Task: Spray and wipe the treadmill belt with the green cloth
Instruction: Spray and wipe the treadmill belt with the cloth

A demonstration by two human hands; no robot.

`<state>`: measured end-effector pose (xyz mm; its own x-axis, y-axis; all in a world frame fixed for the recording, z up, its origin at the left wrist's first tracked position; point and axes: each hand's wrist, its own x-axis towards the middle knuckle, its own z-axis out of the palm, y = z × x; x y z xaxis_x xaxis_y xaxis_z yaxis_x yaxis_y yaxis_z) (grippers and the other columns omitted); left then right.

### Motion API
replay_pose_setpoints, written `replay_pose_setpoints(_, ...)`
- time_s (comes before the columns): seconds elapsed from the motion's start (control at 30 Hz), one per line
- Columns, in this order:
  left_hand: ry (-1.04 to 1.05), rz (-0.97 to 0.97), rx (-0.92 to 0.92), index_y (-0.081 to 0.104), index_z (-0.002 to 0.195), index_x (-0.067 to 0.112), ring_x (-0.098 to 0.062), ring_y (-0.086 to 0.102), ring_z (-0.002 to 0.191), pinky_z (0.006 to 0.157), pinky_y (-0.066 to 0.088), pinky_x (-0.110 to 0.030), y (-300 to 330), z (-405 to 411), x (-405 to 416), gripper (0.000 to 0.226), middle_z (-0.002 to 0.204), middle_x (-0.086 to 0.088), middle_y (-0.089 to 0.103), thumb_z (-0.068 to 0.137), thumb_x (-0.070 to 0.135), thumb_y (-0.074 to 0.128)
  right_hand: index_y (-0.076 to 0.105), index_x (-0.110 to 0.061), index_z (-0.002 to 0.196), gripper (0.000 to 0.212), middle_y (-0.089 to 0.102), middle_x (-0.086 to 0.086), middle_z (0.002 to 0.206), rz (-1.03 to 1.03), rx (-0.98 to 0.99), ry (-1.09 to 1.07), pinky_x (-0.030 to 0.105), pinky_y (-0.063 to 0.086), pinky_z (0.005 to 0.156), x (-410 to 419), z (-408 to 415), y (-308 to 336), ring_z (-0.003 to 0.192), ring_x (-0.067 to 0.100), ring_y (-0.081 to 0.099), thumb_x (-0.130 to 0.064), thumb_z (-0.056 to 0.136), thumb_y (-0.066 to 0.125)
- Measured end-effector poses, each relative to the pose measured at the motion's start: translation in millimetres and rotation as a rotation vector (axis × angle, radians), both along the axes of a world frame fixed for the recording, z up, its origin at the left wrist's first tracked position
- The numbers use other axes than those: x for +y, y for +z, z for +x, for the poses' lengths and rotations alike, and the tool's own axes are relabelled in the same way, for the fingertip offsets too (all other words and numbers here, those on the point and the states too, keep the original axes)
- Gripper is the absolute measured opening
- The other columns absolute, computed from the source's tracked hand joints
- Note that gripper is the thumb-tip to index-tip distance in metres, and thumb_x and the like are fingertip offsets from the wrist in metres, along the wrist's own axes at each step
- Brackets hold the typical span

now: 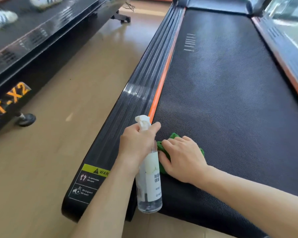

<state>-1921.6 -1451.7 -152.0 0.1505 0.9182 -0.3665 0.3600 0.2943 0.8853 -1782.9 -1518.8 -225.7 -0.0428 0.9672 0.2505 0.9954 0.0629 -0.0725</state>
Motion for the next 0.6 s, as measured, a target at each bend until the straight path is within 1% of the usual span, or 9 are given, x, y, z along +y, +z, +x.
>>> replay_pose_setpoints(0.07, 0.008, 0.001, 0.004, 0.076, 0.072, 0.015, -0.032, 0.078, 0.082, 0.086, 0.063, -0.053, 1, -2, 1, 0.033, 0.076, -0.002, 0.078, 0.077, 0.047, 0.078, 0.047, -0.023, 0.074, 0.029, 0.058, -0.005, 0.070, -0.002, -0.001, -0.005, 0.039, 0.041, 0.067, -1, 1, 0, 0.070, 0.024, 0.058, -0.045, 0.092, 0.046)
replay_pose_setpoints(0.13, 0.027, 0.005, 0.019, 0.076, 0.065, 0.021, -0.030, 0.078, 0.081, 0.085, 0.063, -0.053, 3, -3, 0, 0.027, 0.073, 0.000, 0.078, 0.074, 0.047, 0.075, 0.048, -0.022, 0.074, 0.030, 0.059, -0.005, 0.071, -0.009, -0.003, -0.007, 0.039, 0.041, 0.068, -1, 1, 0, 0.071, 0.024, 0.059, -0.045, 0.093, 0.044)
replay_pose_setpoints(0.2, 0.050, 0.024, 0.047, 0.073, 0.063, 0.017, -0.031, 0.077, 0.079, 0.084, 0.063, -0.052, 7, -4, -1, 0.030, 0.070, -0.002, 0.077, 0.073, 0.046, 0.073, 0.048, -0.023, 0.074, 0.030, 0.059, -0.004, 0.071, -0.007, -0.006, -0.010, 0.039, 0.040, 0.069, -1, 0, 0, 0.072, 0.025, 0.059, -0.046, 0.093, 0.042)
replay_pose_setpoints(0.27, 0.079, 0.062, 0.056, 0.072, 0.067, 0.014, -0.031, 0.076, 0.079, 0.083, 0.062, -0.051, 10, -5, -1, 0.033, 0.072, -0.005, 0.077, 0.078, 0.045, 0.074, 0.047, -0.023, 0.074, 0.030, 0.058, -0.004, 0.070, 0.001, -0.013, -0.013, 0.039, 0.040, 0.069, -1, 0, -1, 0.071, 0.025, 0.058, -0.046, 0.092, 0.043)
replay_pose_setpoints(0.37, 0.066, 0.101, 0.075, 0.073, 0.073, 0.016, -0.027, 0.075, 0.083, 0.085, 0.061, -0.047, 14, -7, 0, 0.036, 0.078, -0.003, 0.078, 0.082, 0.051, 0.074, 0.048, -0.021, 0.074, 0.030, 0.057, -0.003, 0.068, 0.028, -0.011, -0.013, 0.039, 0.039, 0.068, -1, 0, -3, 0.069, 0.026, 0.057, -0.044, 0.092, 0.045)
replay_pose_setpoints(0.47, 0.051, 0.102, 0.129, 0.073, 0.070, 0.015, -0.028, 0.075, 0.083, 0.085, 0.061, -0.047, 12, -7, -2, 0.036, 0.078, -0.004, 0.078, 0.082, 0.049, 0.071, 0.049, -0.020, 0.074, 0.030, 0.056, -0.003, 0.069, 0.035, -0.016, -0.010, 0.039, 0.039, 0.068, -1, 0, -5, 0.069, 0.027, 0.057, -0.044, 0.092, 0.044)
replay_pose_setpoints(0.53, 0.039, 0.106, 0.166, 0.073, 0.071, 0.015, -0.027, 0.074, 0.085, 0.085, 0.060, -0.045, 13, -8, -3, 0.035, 0.079, -0.003, 0.078, 0.086, 0.046, 0.069, 0.049, -0.020, 0.075, 0.030, 0.056, -0.003, 0.069, 0.037, -0.017, -0.007, 0.039, 0.039, 0.068, -1, 0, -3, 0.069, 0.027, 0.056, -0.044, 0.092, 0.044)
replay_pose_setpoints(0.6, 0.041, 0.096, 0.147, 0.072, 0.072, 0.014, -0.026, 0.073, 0.084, 0.083, 0.060, -0.044, 14, -9, -3, 0.036, 0.079, -0.003, 0.077, 0.087, 0.047, 0.069, 0.049, -0.020, 0.075, 0.030, 0.055, -0.004, 0.070, 0.038, -0.025, 0.009, 0.038, 0.038, 0.067, -2, 2, -3, 0.068, 0.025, 0.055, -0.044, 0.093, 0.045)
